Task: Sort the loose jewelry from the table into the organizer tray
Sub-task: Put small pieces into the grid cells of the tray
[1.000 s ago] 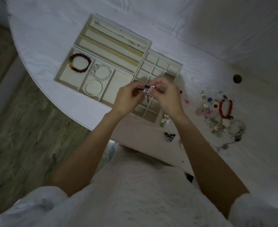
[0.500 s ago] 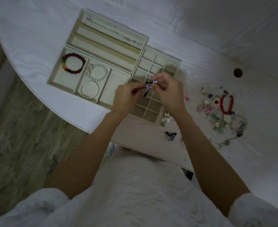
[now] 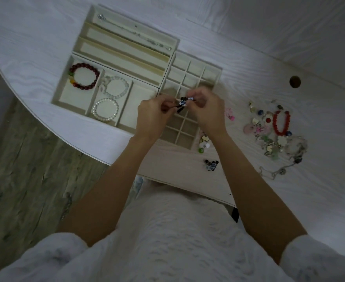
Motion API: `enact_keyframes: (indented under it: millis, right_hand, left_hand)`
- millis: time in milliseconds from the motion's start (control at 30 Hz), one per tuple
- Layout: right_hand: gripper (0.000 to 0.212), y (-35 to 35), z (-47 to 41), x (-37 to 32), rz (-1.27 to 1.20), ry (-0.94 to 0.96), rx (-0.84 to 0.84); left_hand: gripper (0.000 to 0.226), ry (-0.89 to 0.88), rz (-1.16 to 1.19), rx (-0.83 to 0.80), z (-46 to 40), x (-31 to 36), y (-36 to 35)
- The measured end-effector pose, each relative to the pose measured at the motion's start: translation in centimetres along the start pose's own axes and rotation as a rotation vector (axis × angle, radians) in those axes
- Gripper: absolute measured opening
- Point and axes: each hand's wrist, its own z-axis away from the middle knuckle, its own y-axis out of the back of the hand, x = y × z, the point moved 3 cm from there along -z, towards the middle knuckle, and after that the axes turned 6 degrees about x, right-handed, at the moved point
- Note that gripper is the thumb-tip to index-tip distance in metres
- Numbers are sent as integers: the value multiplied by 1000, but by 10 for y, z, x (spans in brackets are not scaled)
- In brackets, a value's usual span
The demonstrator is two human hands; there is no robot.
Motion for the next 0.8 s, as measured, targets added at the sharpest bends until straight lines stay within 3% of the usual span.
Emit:
enact_keyframes:
  millis: [200,400,533,700,800]
  right_hand:
    - [13,-6,-2,5,68,-17,-45]
    - [15,-7,-2,2,219,99,-114]
    - [16,4,-1,7,416,258,-5]
    - [5,1,0,8,605,410,55]
    - [10,-7,-1,5,691,419,77]
  left_hand:
    - [25,-188,-104,-75,3,1,-1]
    - [32,-294,-219,-123,3,-4,0]
    - [38,-300,-237,-122,3,-9,9]
    - [27,-446,-414,-112,8,-13,7]
    - [31,-477,-496,-132,11,-11,1]
